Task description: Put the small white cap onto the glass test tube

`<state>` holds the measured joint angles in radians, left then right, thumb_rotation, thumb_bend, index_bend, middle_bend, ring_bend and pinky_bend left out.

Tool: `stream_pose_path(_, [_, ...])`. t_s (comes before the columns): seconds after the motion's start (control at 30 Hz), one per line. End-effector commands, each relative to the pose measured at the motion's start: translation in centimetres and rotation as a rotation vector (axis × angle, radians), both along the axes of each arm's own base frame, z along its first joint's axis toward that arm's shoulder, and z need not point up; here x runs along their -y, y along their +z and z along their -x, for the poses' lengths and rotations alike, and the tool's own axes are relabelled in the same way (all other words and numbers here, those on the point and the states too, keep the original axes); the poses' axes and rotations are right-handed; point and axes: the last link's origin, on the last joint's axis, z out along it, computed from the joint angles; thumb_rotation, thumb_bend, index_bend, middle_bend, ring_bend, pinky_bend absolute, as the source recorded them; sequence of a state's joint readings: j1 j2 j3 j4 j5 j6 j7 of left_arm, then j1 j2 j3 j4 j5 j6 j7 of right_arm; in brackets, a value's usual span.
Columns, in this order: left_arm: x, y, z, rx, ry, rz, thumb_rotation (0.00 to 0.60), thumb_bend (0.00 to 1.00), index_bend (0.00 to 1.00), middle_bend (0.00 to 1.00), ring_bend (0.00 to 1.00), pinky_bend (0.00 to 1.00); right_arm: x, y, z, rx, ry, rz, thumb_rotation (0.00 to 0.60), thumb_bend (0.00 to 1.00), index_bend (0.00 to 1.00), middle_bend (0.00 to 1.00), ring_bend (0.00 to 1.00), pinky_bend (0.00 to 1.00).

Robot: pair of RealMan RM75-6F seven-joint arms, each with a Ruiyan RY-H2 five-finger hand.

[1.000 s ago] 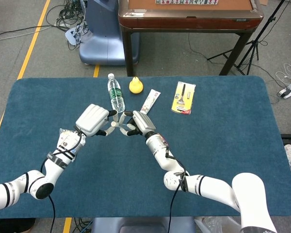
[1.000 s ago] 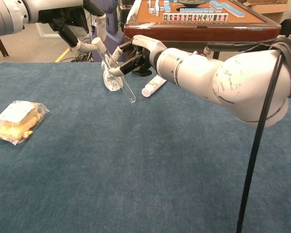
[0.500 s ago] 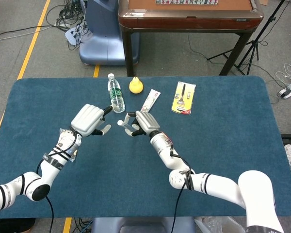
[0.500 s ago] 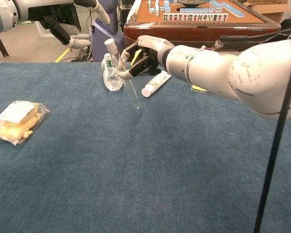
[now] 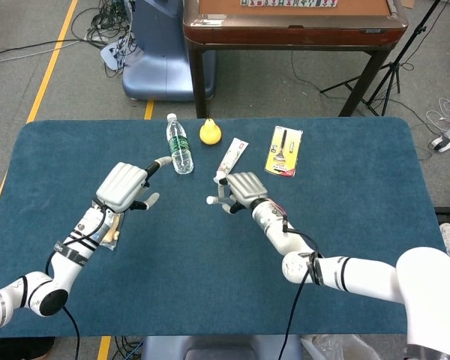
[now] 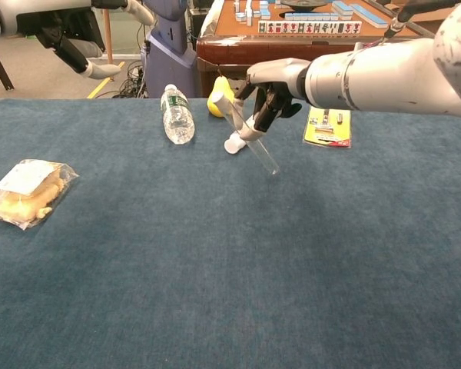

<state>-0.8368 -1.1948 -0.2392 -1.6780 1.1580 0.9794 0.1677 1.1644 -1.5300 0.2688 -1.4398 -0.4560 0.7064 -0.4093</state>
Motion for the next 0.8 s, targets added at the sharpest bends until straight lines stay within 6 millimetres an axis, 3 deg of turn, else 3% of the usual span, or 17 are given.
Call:
stream_pose_path(0.03, [0.1,0.0,0.1,0.001,0.002,-0.001,0.6,0.33,0.14,1.0,1.0,1.0,-0.3,-0.8,-0.3,-0.046,-0.001,-0.03,0.6,0.82,0.96,1.0,1.0,1.0])
stream_pose_path(0.5, [0.7,0.0,0.4,-0.007,0.01,0.011,0.6,0.33,0.14,1.0,1.0,1.0,-0.3,-5.6,-2.0,-0.021,-0.008,-0.062,0.6,0.82,0.96,1.0,1.0,1.0])
stream_pose_path(0.8, [1.0,0.0,0.8,-0.015,0.017,0.02,0.6,0.33,0.14,1.0,1.0,1.0,-0.7,-8.8,-1.6,-0.03,0.006,-0.049,0.6,0.82,0.95,1.0,1.0,1.0])
